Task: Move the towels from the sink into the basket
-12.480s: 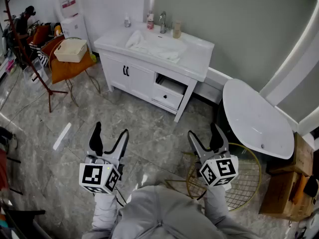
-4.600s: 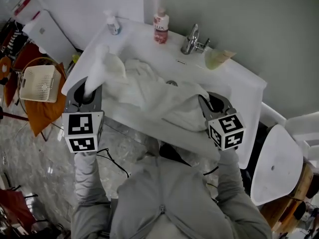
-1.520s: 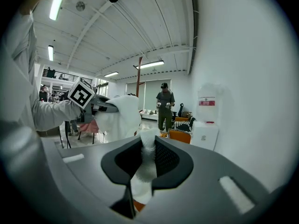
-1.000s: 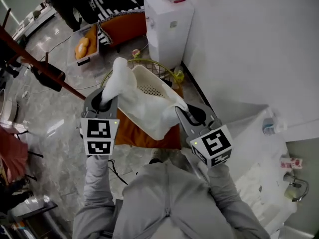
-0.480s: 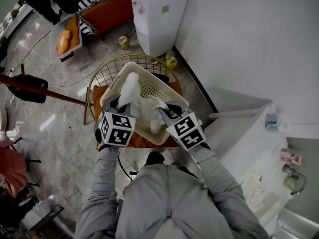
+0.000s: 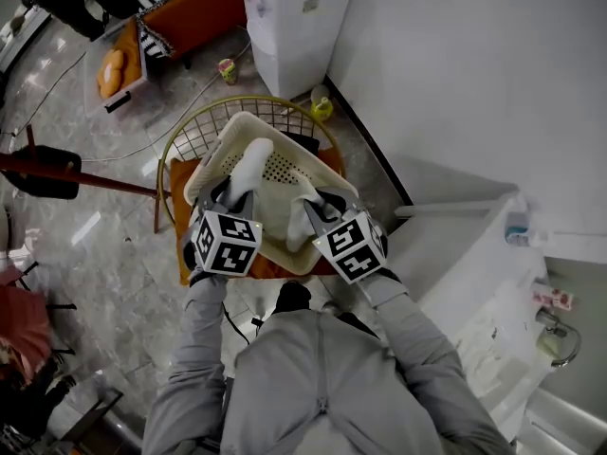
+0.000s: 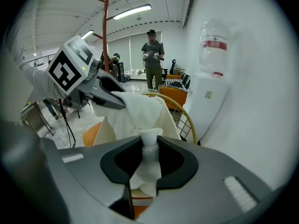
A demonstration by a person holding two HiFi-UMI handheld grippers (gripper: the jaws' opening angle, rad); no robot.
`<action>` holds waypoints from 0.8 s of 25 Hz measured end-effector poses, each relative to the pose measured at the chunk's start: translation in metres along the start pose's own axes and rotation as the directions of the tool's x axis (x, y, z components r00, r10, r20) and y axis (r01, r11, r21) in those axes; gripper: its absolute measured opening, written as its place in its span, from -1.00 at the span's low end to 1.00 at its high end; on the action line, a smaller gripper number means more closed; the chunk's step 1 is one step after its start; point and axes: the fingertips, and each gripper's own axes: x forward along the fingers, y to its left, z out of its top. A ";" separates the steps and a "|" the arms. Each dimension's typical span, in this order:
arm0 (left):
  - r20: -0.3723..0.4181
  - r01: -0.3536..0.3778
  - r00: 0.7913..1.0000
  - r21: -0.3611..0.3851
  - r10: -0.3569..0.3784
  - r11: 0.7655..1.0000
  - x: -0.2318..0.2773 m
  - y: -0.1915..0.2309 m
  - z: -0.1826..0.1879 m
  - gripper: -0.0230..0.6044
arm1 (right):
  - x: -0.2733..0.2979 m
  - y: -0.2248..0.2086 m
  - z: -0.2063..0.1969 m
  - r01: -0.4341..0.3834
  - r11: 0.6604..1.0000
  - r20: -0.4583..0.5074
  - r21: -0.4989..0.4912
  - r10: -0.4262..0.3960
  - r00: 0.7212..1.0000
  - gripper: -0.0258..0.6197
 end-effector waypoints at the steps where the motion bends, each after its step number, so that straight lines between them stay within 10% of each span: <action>1: 0.006 -0.002 1.000 -0.003 0.002 1.000 -0.001 0.001 0.001 -0.19 | -0.001 -0.001 0.001 0.005 1.000 0.004 0.000 -0.005 1.000 -0.72; 20: 0.066 -0.049 0.997 -0.014 0.050 0.999 -0.028 0.020 0.005 -0.15 | -0.024 0.003 0.041 0.072 0.997 0.107 -0.031 -0.068 0.992 -0.57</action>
